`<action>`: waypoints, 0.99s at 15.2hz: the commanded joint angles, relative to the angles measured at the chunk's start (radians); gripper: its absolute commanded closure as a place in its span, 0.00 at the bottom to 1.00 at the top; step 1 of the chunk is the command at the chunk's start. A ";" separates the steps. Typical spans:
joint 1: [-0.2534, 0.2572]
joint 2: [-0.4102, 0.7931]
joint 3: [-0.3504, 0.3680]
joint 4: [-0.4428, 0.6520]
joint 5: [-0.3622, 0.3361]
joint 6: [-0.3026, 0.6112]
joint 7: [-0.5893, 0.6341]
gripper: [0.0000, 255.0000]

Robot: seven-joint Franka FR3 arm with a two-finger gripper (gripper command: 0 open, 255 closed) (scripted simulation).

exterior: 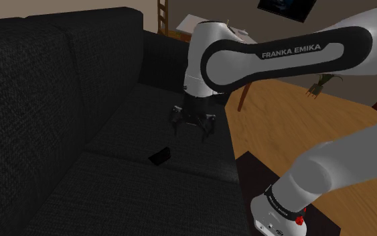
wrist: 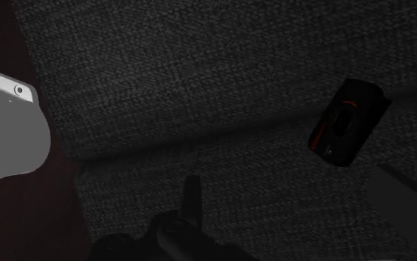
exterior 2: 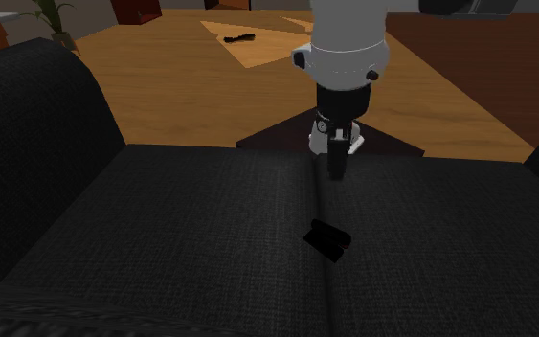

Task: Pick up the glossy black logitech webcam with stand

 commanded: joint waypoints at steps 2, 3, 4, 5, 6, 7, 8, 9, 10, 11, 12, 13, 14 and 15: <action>-0.052 0.152 0.093 0.052 -0.056 0.081 0.198 0.00; -0.069 0.208 0.120 0.072 -0.088 0.105 0.267 0.00; -0.082 0.268 0.144 0.094 -0.126 0.128 0.340 0.00; -0.091 0.331 0.161 0.117 -0.170 0.149 0.415 0.00; -0.093 0.396 0.170 0.141 -0.219 0.167 0.492 0.00; -0.088 0.460 0.171 0.167 -0.269 0.182 0.568 0.00; -0.077 0.492 0.163 0.181 -0.293 0.189 0.605 0.00; -0.070 0.503 0.157 0.176 -0.302 0.202 0.610 0.00; -0.066 0.515 0.153 0.171 -0.311 0.215 0.616 0.00; -0.062 0.527 0.150 0.167 -0.321 0.228 0.622 0.00; -0.059 0.539 0.146 0.163 -0.331 0.241 0.628 0.00; -0.055 0.551 0.143 0.159 -0.342 0.254 0.634 0.00; -0.052 0.564 0.139 0.156 -0.352 0.266 0.641 0.00; -0.048 0.576 0.135 0.152 -0.363 0.279 0.647 0.00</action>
